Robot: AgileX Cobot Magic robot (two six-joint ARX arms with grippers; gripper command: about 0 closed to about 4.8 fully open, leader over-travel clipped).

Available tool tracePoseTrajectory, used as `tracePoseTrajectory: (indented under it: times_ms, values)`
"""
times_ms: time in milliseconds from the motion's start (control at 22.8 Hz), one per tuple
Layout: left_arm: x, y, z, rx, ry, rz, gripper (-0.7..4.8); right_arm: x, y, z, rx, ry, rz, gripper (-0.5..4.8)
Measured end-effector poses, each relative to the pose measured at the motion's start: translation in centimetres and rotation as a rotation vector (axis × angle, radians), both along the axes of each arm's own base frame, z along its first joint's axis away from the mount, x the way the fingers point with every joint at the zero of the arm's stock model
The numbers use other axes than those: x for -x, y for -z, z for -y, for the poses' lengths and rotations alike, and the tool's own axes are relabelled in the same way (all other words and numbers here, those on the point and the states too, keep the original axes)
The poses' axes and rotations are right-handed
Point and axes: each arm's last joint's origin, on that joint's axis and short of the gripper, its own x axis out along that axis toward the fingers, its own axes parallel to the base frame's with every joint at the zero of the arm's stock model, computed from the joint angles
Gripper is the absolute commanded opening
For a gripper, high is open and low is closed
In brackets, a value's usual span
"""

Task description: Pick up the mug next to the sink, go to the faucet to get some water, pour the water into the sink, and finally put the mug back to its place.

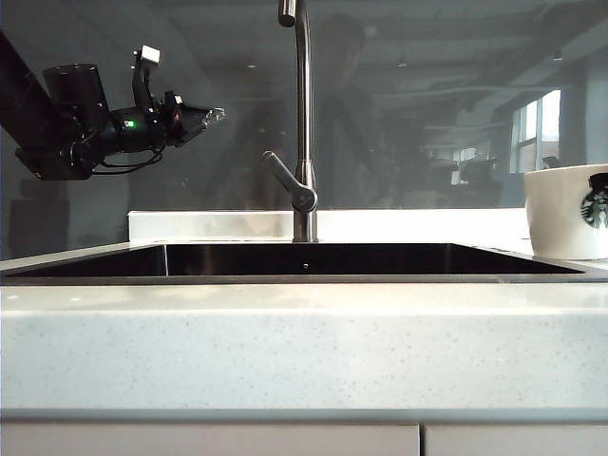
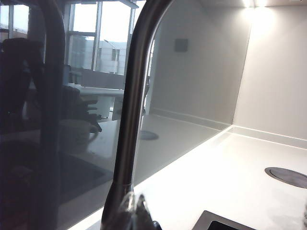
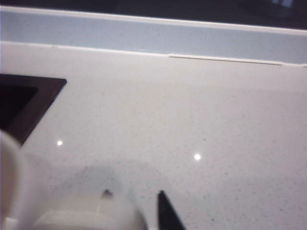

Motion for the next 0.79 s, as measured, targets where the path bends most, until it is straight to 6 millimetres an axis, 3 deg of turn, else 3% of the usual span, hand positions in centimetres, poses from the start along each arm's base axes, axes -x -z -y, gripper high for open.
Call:
tracePoseTrajectory:
  times_ms: [791]
  values:
    - [0.00, 0.00, 0.00, -0.001, 0.001, 0.000, -0.05, 0.11, 0.20, -0.04, -0.012, 0.001, -0.036, 1.31]
